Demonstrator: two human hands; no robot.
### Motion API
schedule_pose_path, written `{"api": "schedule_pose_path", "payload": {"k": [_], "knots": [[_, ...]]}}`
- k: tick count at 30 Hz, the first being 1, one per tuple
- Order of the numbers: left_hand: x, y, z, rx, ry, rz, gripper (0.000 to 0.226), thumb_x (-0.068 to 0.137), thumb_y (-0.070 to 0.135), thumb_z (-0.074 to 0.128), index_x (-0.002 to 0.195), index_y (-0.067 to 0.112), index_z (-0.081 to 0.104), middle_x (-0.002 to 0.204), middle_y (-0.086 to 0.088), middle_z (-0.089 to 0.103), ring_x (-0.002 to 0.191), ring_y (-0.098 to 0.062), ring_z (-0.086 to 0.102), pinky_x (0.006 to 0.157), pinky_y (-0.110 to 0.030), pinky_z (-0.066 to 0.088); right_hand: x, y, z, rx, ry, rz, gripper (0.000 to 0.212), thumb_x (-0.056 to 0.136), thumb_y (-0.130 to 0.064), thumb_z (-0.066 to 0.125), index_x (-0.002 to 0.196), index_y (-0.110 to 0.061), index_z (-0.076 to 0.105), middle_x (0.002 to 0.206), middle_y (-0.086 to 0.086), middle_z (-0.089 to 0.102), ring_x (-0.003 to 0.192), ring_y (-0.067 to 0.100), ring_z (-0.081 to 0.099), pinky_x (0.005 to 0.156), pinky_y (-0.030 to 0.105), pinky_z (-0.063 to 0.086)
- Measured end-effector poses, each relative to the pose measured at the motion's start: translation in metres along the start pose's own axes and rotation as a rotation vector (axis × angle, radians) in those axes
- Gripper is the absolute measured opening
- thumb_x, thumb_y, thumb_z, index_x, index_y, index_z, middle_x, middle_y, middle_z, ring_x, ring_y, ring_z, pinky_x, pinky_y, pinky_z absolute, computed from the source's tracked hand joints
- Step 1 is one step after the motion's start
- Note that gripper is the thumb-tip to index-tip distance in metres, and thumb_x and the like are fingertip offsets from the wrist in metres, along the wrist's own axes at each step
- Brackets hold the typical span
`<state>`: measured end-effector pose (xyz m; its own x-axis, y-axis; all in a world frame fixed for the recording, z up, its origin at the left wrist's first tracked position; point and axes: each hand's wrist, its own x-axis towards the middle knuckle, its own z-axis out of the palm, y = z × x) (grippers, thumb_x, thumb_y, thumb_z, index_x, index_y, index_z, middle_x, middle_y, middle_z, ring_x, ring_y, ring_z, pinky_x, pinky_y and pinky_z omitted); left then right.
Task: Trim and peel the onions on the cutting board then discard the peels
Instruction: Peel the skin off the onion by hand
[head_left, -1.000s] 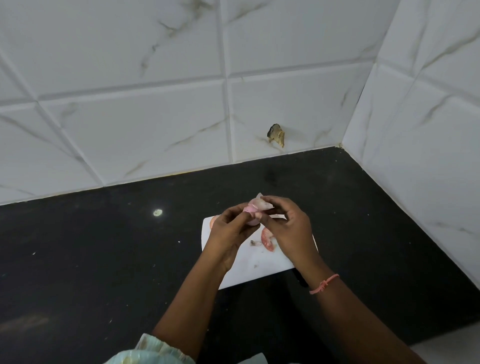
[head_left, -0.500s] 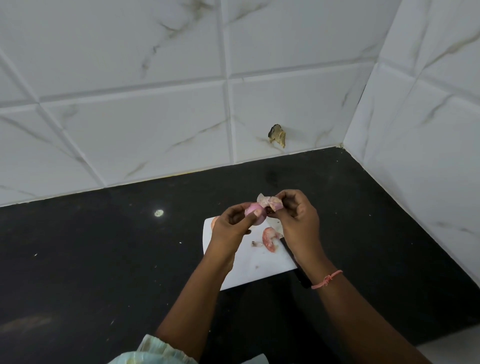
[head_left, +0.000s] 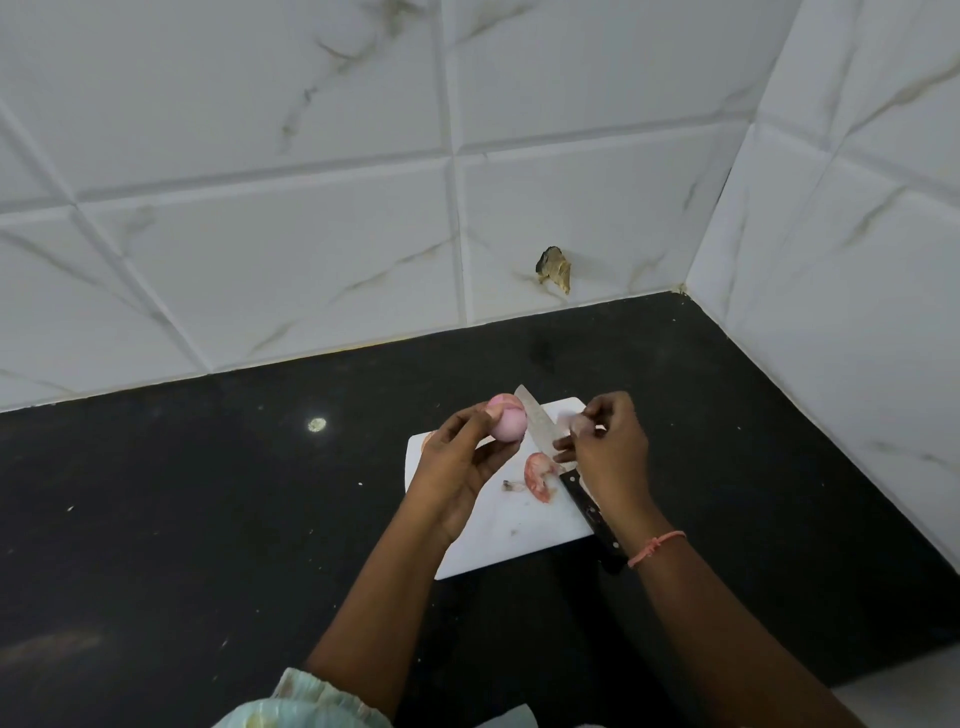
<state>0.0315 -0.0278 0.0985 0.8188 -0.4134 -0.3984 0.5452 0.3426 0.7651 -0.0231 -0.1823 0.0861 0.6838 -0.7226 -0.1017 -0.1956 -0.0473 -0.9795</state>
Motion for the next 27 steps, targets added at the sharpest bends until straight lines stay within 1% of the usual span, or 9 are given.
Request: {"api": "schedule_pose_path", "payload": {"k": [3, 6, 9, 11, 14, 16, 19, 22, 27], "knots": [[-0.002, 0.001, 0.001, -0.029, -0.033, -0.005, 0.044, 0.087, 0.020, 0.070, 0.125, -0.001, 0.063, 0.121, -0.014, 0.071, 0.109, -0.027, 0.071, 0.091, -0.034, 0.059, 0.014, 0.021, -0.008, -0.217, -0.020, 0.040, 0.013, 0.092, -0.005, 0.058, 0.096, -0.017, 0.061, 0.104, 0.002, 0.064, 0.089, 0.013, 0.066, 0.062, 0.018, 0.049], [-0.002, -0.001, 0.000, -0.023, -0.034, -0.017, 0.049, 0.081, 0.022, 0.071, 0.124, 0.000, 0.065, 0.121, -0.014, 0.071, 0.111, -0.027, 0.070, 0.092, -0.035, 0.059, 0.023, 0.031, -0.014, -0.334, -0.119, 0.010, 0.024, 0.094, -0.006, 0.052, 0.106, -0.020, 0.067, 0.114, -0.003, 0.063, 0.106, 0.014, 0.059, 0.077, 0.020, 0.045], [0.000, -0.003, 0.000, -0.017, -0.015, -0.048, 0.053, 0.078, 0.023, 0.074, 0.125, 0.002, 0.065, 0.122, -0.015, 0.071, 0.113, -0.028, 0.069, 0.095, -0.038, 0.058, 0.025, 0.031, -0.020, -0.347, -0.264, 0.037, 0.039, 0.094, 0.002, 0.043, 0.117, -0.018, 0.067, 0.122, -0.001, 0.062, 0.112, 0.015, 0.058, 0.084, 0.024, 0.045], [0.001, -0.005, -0.001, 0.005, -0.013, -0.059, 0.053, 0.076, 0.024, 0.075, 0.125, 0.004, 0.066, 0.122, -0.015, 0.071, 0.113, -0.029, 0.069, 0.098, -0.041, 0.056, 0.023, 0.028, -0.025, -0.330, -0.239, 0.001, 0.041, 0.090, 0.003, 0.045, 0.117, -0.019, 0.068, 0.122, -0.001, 0.062, 0.111, 0.018, 0.059, 0.085, 0.029, 0.048], [0.001, -0.007, -0.001, 0.039, -0.034, -0.050, 0.051, 0.077, 0.023, 0.075, 0.124, 0.006, 0.067, 0.121, -0.014, 0.071, 0.114, -0.029, 0.069, 0.103, -0.044, 0.052, 0.011, 0.016, -0.026, -0.276, -0.112, -0.170, 0.024, 0.092, -0.009, 0.058, 0.108, -0.022, 0.069, 0.113, -0.007, 0.065, 0.104, 0.012, 0.062, 0.088, 0.035, 0.055], [0.000, -0.007, 0.001, 0.054, -0.053, -0.027, 0.051, 0.078, 0.022, 0.074, 0.125, 0.006, 0.066, 0.121, -0.015, 0.071, 0.114, -0.029, 0.069, 0.103, -0.044, 0.053, -0.002, 0.001, -0.021, -0.167, -0.191, -0.252, 0.016, 0.090, -0.018, 0.067, 0.105, -0.023, 0.070, 0.104, -0.010, 0.069, 0.098, 0.006, 0.065, 0.086, 0.030, 0.056], [-0.002, -0.007, 0.002, 0.072, -0.081, 0.029, 0.050, 0.080, 0.020, 0.072, 0.126, 0.002, 0.065, 0.120, -0.017, 0.071, 0.111, -0.029, 0.070, 0.098, -0.038, 0.056, -0.018, -0.015, -0.011, -0.142, -0.297, -0.383, 0.020, 0.085, -0.026, 0.075, 0.104, -0.023, 0.072, 0.101, -0.012, 0.071, 0.095, 0.002, 0.066, 0.082, 0.019, 0.055], [-0.003, -0.005, 0.000, 0.105, -0.093, 0.073, 0.049, 0.079, 0.019, 0.072, 0.125, 0.003, 0.066, 0.118, -0.016, 0.072, 0.111, -0.028, 0.070, 0.098, -0.037, 0.056, -0.022, -0.018, -0.007, -0.159, -0.255, -0.459, 0.024, 0.081, -0.027, 0.077, 0.104, -0.021, 0.071, 0.097, -0.012, 0.071, 0.091, -0.001, 0.066, 0.077, 0.011, 0.053], [-0.004, -0.004, -0.001, 0.150, -0.086, 0.111, 0.050, 0.076, 0.018, 0.076, 0.123, 0.005, 0.067, 0.119, -0.012, 0.073, 0.113, -0.028, 0.069, 0.100, -0.040, 0.055, -0.022, -0.020, -0.007, -0.157, -0.234, -0.460, 0.020, 0.080, -0.027, 0.078, 0.097, -0.018, 0.072, 0.088, -0.016, 0.069, 0.087, -0.006, 0.065, 0.071, 0.006, 0.050]]}}
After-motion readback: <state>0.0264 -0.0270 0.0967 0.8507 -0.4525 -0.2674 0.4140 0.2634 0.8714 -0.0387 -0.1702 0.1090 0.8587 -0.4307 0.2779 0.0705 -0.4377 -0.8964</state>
